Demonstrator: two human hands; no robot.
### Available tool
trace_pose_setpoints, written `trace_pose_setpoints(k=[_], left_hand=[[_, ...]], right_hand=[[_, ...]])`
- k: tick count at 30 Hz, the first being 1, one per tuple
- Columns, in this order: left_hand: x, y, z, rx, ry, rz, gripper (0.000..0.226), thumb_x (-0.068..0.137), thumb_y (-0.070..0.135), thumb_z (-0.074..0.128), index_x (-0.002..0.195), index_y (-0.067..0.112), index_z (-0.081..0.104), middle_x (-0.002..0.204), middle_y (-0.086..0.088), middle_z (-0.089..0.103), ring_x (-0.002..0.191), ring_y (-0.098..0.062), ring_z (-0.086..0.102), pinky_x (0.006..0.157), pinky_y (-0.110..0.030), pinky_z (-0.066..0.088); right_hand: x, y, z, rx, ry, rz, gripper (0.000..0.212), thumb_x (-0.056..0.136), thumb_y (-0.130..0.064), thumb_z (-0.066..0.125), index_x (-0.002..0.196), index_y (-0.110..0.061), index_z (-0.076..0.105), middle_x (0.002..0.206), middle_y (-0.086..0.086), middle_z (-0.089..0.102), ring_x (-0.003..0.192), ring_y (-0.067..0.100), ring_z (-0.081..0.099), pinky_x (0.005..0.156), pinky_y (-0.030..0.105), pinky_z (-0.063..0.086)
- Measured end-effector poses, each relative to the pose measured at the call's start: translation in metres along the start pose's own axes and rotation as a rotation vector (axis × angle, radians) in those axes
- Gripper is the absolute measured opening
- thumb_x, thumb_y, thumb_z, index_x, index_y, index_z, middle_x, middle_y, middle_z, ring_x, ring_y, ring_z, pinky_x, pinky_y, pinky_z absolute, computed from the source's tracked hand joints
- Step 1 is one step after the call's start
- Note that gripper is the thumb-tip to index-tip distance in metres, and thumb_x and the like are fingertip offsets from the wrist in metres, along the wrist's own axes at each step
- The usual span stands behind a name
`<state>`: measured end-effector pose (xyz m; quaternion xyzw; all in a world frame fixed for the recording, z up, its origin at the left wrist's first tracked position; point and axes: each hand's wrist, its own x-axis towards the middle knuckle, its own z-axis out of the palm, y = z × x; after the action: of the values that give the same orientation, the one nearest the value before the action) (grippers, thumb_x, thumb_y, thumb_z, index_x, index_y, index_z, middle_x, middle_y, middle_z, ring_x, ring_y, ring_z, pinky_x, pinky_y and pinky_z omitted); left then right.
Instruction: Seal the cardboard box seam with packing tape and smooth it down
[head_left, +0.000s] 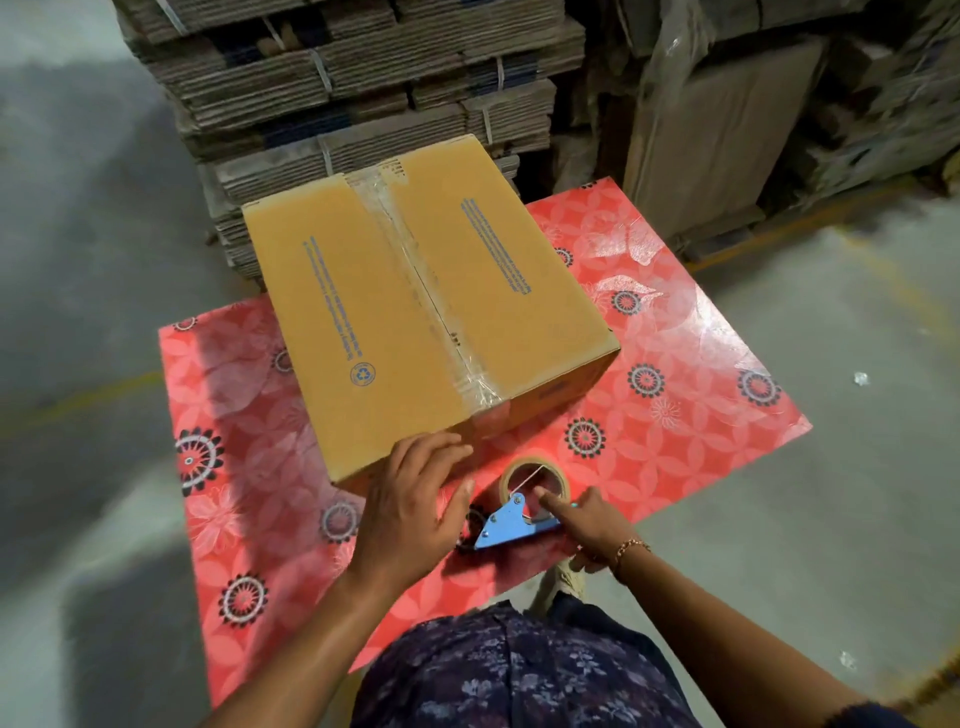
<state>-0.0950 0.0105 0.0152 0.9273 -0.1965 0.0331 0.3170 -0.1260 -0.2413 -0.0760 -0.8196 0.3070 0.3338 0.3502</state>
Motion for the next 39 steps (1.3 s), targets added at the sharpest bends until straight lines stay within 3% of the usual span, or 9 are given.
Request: trace_pose_setpoints(k=[7,11,14,17,21,25,29,33,39], left_hand=[[-0.019,-0.012,0.003,-0.159,-0.133,-0.199,0.019,0.093,0.034,0.058,0.106,0.026,0.070,0.107,0.016,0.064,0.104,-0.003,0.057,0.088,-0.027,0.047],[-0.015,-0.002,0.000,-0.340,-0.137,-0.354,0.017,0.094,0.038,0.061,0.100,0.027,0.072,0.101,0.017,0.070,0.097,0.002,0.062,0.079,-0.010,0.044],[0.004,0.017,0.004,-0.806,-0.180,-0.792,0.018,0.100,0.028,0.057,0.102,0.016,0.071,0.096,0.002,0.074,0.084,-0.009,0.065,0.070,-0.018,0.047],[0.025,0.048,0.010,-1.265,-0.329,-1.128,0.044,0.099,0.046,0.050,0.108,0.009,0.070,0.098,-0.010,0.072,0.079,-0.021,0.067,0.073,-0.033,0.052],[0.055,0.088,0.007,-1.602,-0.511,-0.959,0.072,0.097,0.061,0.035,0.126,0.004,0.067,0.119,-0.023,0.069,0.105,-0.038,0.066,0.086,-0.051,0.054],[0.102,0.141,0.003,-1.702,-0.276,-0.855,0.059,0.092,0.054,0.045,0.101,0.008,0.080,0.097,-0.018,0.077,0.073,-0.027,0.072,0.062,-0.036,0.060],[0.138,0.166,0.005,-1.702,-0.010,-0.788,0.055,0.098,0.049,0.043,0.093,0.011,0.082,0.099,-0.014,0.075,0.077,-0.026,0.071,0.066,-0.038,0.060],[0.160,0.178,0.010,-1.726,0.231,-0.767,0.052,0.092,0.049,0.052,0.104,0.005,0.077,0.108,-0.017,0.072,0.086,-0.030,0.073,0.070,-0.038,0.060],[0.180,0.200,0.015,-1.661,0.384,-0.766,0.052,0.098,0.047,0.041,0.102,0.005,0.072,0.090,-0.011,0.075,0.078,-0.025,0.072,0.068,-0.035,0.055]], right_hand=[[0.009,-0.005,0.009,0.341,0.003,0.005,0.058,0.067,-0.038,0.073,0.109,-0.007,0.048,0.090,0.020,0.063,0.066,0.035,0.069,0.061,0.058,0.062],[-0.022,-0.018,-0.025,0.301,-0.016,-0.156,0.051,0.072,-0.030,0.073,0.113,-0.016,0.048,0.090,0.019,0.070,0.070,0.036,0.073,0.055,0.045,0.063],[-0.039,-0.039,-0.070,0.286,-0.114,-0.352,0.041,0.081,-0.021,0.065,0.118,-0.012,0.049,0.086,0.015,0.069,0.062,0.024,0.067,0.050,0.037,0.056],[-0.055,-0.073,-0.127,0.264,-0.198,-0.547,0.038,0.078,-0.019,0.062,0.115,-0.015,0.056,0.083,0.013,0.066,0.063,0.023,0.063,0.044,0.032,0.050],[-0.070,-0.128,-0.170,0.229,-0.268,-0.767,0.035,0.084,-0.010,0.062,0.118,-0.007,0.057,0.079,0.001,0.065,0.065,0.015,0.062,0.047,0.021,0.045],[-0.070,-0.154,-0.215,0.254,-0.289,-0.880,0.037,0.097,-0.001,0.058,0.133,-0.008,0.051,0.093,0.003,0.070,0.073,0.005,0.064,0.058,0.021,0.047],[-0.061,-0.141,-0.246,0.367,-0.165,-0.914,0.052,0.083,-0.037,0.067,0.133,-0.031,0.053,0.124,0.005,0.069,0.099,0.020,0.067,0.074,0.033,0.049],[-0.061,-0.102,-0.259,0.537,-0.062,-0.877,0.014,0.092,-0.028,0.065,0.104,-0.020,0.067,0.099,0.010,0.073,0.080,0.019,0.066,0.065,0.033,0.047],[-0.072,-0.076,-0.239,0.533,-0.305,-0.844,0.012,0.099,-0.017,0.061,0.096,-0.008,0.068,0.087,0.006,0.072,0.071,0.021,0.061,0.055,0.025,0.043]])
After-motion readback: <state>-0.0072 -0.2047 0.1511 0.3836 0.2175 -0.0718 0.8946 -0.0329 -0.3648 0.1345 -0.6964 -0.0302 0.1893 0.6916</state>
